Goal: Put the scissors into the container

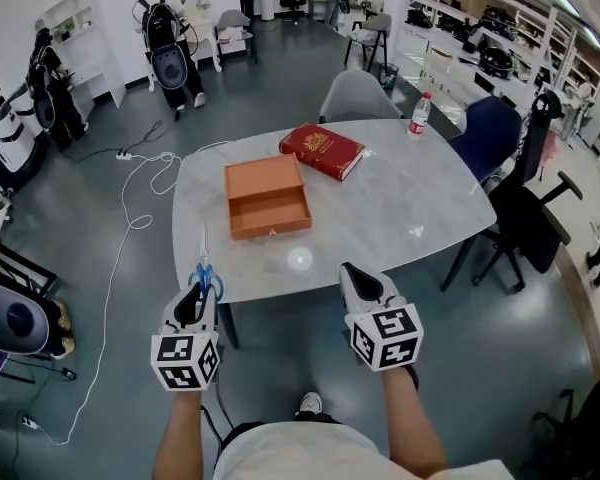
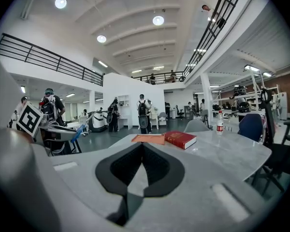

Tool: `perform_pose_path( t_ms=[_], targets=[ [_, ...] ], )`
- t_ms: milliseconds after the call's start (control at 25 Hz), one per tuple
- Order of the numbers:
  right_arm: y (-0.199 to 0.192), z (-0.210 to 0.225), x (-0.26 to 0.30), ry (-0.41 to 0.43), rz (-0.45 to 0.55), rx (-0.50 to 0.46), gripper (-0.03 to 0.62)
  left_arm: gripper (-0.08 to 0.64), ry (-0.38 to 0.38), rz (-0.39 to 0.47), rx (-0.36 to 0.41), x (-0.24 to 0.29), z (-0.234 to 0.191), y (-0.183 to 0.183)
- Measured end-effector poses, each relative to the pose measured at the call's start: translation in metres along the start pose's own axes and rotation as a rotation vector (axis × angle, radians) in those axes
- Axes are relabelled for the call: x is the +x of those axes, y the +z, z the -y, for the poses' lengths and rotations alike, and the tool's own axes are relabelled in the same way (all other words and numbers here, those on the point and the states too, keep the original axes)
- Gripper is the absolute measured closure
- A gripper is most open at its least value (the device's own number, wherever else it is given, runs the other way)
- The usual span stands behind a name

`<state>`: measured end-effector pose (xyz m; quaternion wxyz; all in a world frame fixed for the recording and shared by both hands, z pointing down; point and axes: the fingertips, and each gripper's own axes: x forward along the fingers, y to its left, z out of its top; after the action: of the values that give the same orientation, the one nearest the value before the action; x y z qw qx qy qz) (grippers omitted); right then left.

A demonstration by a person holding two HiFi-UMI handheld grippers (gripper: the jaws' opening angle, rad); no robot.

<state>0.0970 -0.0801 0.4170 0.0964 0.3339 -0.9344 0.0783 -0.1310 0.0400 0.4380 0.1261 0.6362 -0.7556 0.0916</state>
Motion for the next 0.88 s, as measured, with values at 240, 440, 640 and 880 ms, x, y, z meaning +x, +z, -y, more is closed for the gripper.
perform_pose_path(
  t_ms=[240, 440, 640, 880],
  targets=[
    [0.008, 0.012, 0.012, 0.027, 0.016, -0.01, 0.588, 0.485, 0.001, -0.004, 0.018, 0.02, 0.009, 0.006],
    [0.012, 0.022, 0.022, 0.029, 0.015, -0.013, 0.588, 0.485, 0.007, -0.004, 0.021, 0.031, 0.008, 0.011],
    [0.016, 0.032, 0.038, 0.03, 0.014, -0.02, 0.588, 0.485, 0.014, -0.008, 0.012, 0.047, 0.003, 0.012],
    [0.018, 0.042, 0.069, 0.032, 0.005, -0.023, 0.588, 0.485, 0.012, -0.021, 0.028, 0.077, -0.008, 0.013]
  ],
)
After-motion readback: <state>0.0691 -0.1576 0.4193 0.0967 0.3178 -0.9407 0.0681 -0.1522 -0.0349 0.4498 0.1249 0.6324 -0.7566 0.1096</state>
